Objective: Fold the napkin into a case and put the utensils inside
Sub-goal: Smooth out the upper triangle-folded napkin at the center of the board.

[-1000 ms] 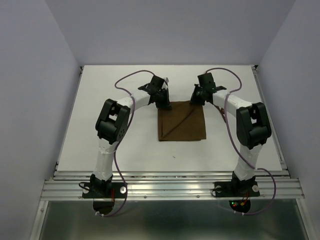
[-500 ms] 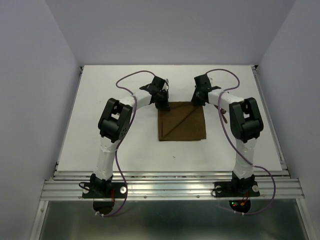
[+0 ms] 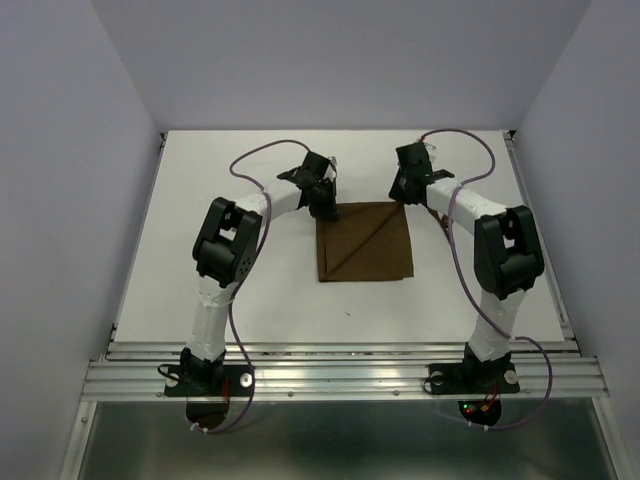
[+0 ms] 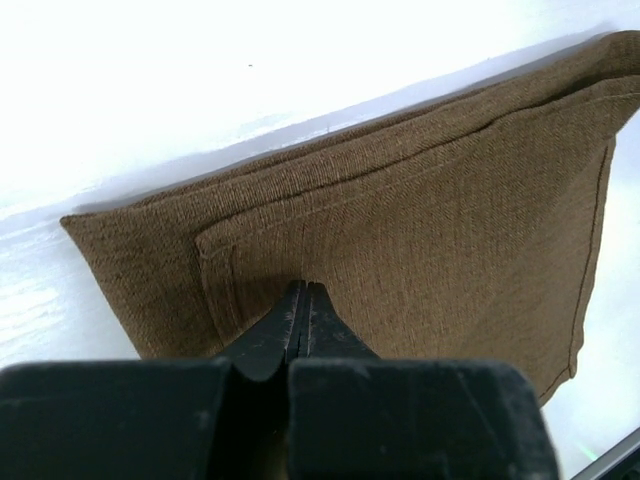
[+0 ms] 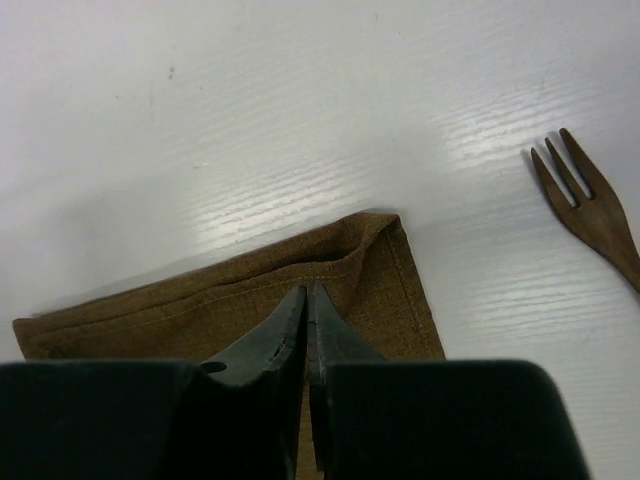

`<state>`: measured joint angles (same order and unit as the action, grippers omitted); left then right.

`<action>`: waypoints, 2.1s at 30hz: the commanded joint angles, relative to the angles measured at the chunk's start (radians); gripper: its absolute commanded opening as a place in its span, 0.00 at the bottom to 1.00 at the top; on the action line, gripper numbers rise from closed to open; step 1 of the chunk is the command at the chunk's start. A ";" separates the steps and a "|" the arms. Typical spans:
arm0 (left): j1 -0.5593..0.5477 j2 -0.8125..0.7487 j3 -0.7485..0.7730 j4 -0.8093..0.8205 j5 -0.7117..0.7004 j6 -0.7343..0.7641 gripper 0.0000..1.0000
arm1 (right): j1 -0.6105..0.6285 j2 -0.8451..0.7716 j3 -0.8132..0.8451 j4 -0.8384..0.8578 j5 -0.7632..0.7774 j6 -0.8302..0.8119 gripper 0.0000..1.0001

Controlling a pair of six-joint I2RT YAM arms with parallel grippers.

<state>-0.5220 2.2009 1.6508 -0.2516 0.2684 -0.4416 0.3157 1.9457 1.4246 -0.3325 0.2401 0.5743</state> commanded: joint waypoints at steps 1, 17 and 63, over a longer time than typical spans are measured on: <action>-0.001 -0.128 -0.014 -0.018 -0.020 0.020 0.00 | 0.000 -0.044 -0.010 0.024 0.059 -0.014 0.09; -0.003 -0.089 0.014 -0.058 -0.078 0.050 0.00 | -0.009 0.099 0.050 0.027 0.047 -0.030 0.09; 0.031 -0.017 -0.036 -0.015 -0.034 0.066 0.00 | 0.364 -0.050 -0.339 0.216 -0.409 0.136 0.08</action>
<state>-0.4953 2.1910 1.6337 -0.2657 0.2317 -0.3820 0.6697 1.8736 1.0897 -0.1192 -0.1745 0.7238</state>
